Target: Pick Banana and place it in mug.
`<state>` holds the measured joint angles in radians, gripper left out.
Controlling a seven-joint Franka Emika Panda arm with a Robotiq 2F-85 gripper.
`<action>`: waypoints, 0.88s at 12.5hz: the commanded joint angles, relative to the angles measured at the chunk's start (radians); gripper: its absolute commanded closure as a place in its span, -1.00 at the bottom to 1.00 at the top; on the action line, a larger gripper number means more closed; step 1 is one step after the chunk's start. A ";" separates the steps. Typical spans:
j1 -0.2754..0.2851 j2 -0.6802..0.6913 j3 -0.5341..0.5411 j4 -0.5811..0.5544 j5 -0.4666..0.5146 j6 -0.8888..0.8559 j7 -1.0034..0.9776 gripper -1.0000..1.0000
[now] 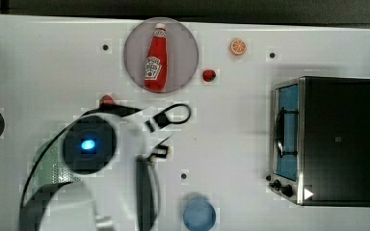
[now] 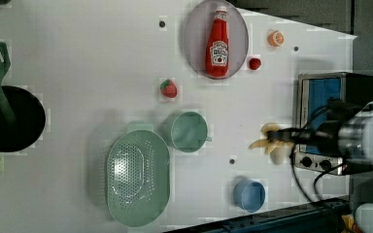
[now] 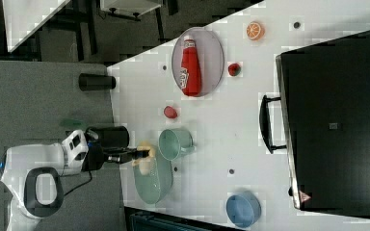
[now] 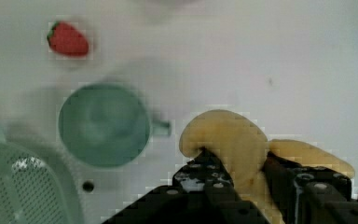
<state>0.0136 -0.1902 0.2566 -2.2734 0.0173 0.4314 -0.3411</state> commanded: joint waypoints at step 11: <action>0.021 0.257 0.170 -0.058 0.083 0.307 0.430 -0.10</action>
<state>0.0392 0.0626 0.4292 -2.3320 0.0947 0.7388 0.0381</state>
